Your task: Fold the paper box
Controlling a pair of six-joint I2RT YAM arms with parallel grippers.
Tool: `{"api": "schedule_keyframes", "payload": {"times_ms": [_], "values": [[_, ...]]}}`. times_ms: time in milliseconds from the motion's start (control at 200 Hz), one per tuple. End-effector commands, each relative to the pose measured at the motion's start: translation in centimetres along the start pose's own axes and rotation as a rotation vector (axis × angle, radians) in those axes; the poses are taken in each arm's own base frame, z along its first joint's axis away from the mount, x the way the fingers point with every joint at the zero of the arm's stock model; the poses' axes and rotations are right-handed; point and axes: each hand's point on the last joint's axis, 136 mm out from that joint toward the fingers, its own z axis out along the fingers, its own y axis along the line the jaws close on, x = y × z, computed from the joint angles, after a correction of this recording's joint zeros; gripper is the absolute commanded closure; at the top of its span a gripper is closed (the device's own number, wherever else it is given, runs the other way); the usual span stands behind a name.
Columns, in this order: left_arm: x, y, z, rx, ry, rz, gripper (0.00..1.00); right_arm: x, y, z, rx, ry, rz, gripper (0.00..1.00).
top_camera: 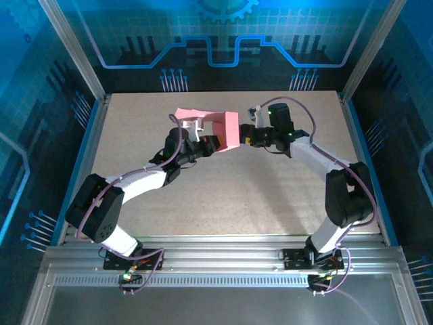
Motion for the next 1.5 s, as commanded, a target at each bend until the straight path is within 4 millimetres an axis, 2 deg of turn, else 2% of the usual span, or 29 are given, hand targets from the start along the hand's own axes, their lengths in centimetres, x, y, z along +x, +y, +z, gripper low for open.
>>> {"api": "schedule_keyframes", "payload": {"times_ms": [0, 85, 175, 300, 445, 515, 600, 695, 795, 890, 1046, 1201, 1416, 1491], "values": [[0.9, -2.1, 0.0, 0.076, 0.021, 0.016, 1.00, 0.9, 3.4, 0.7, -0.096, 0.023, -0.043, 0.25], [0.7, -2.4, -0.2, 0.102, 0.016, 0.000, 1.00, 0.5, 1.4, 0.1, -0.035, 0.000, 0.008, 0.25], [0.7, -2.8, -0.1, 0.132, 0.017, -0.017, 1.00, 0.8, 0.5, 0.6, -0.024, 0.013, 0.048, 0.26], [0.9, -2.6, 0.3, 0.134, 0.028, -0.030, 1.00, 1.2, 1.7, 1.7, -0.071, 0.035, 0.036, 0.27], [1.1, -2.2, 0.6, 0.119, 0.040, -0.039, 1.00, 1.6, 4.3, 2.5, -0.161, 0.078, -0.013, 0.26], [1.0, -1.5, 0.5, 0.082, 0.030, -0.036, 1.00, 1.5, 4.1, 2.2, -0.140, 0.070, -0.017, 0.26], [0.6, 0.3, 0.0, 0.005, 0.019, -0.053, 1.00, 0.5, 2.1, 0.7, -0.048, 0.011, 0.005, 0.26], [0.5, 2.5, -1.0, -0.073, 0.014, -0.068, 1.00, -0.7, -2.0, -2.3, 0.117, -0.076, 0.077, 0.23], [1.0, 5.2, -2.1, -0.207, 0.036, -0.037, 1.00, -1.0, -6.1, -6.0, 0.303, -0.132, 0.138, 0.22], [1.9, 7.5, -3.1, -0.338, 0.078, 0.015, 1.00, -1.0, -7.8, -8.9, 0.420, -0.175, 0.128, 0.21], [4.1, 11.3, -4.3, -0.559, 0.236, 0.068, 1.00, -0.8, -7.6, -11.3, 0.521, -0.190, 0.046, 0.21], [6.6, 14.8, -5.5, -0.748, 0.412, 0.121, 0.98, -0.3, -6.7, -11.7, 0.526, -0.176, 0.006, 0.21], [7.5, 15.7, -5.1, -0.799, 0.458, 0.155, 0.90, -0.1, -5.8, -11.2, 0.500, -0.160, -0.020, 0.20], [8.0, 15.6, -4.6, -0.783, 0.470, 0.143, 0.81, -0.2, -5.6, -11.3, 0.498, -0.164, -0.028, 0.20]]}}
